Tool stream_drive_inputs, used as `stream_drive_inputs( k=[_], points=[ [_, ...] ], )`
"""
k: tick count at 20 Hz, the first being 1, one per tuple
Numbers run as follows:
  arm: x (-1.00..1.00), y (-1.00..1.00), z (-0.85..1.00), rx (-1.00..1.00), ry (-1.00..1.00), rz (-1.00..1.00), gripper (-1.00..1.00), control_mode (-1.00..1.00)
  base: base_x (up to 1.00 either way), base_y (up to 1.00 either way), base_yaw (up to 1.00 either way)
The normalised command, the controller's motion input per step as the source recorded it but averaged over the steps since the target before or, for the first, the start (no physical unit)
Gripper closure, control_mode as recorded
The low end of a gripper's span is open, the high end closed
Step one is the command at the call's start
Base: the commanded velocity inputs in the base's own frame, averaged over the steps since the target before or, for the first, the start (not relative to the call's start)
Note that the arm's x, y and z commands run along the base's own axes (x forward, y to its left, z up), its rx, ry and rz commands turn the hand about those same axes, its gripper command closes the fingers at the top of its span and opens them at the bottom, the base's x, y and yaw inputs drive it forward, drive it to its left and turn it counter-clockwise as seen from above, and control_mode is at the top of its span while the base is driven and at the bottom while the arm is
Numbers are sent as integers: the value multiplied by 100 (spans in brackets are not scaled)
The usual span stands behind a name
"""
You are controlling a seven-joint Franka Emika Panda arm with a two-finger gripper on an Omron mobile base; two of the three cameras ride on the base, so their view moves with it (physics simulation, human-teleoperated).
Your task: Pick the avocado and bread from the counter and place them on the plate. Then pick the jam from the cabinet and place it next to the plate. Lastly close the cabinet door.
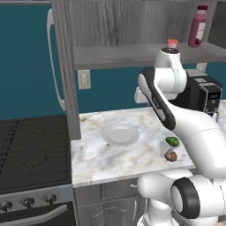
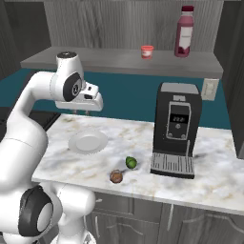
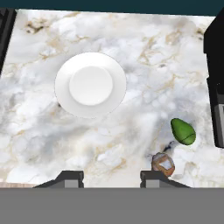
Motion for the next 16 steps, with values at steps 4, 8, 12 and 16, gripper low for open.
stream_drive_inputs(
  k=[4,8,12,16],
  points=[
    [0,0,-8,0,0,0,-100,-100,0,0,0],
    [0,0,-12,0,0,0,-100,-100,0,0,0],
    [-1,0,-20,0,0,0,-100,-100,0,0,0],
    [-9,-3,-33,0,2,-1,-100,-100,0,0,0]
  ],
)
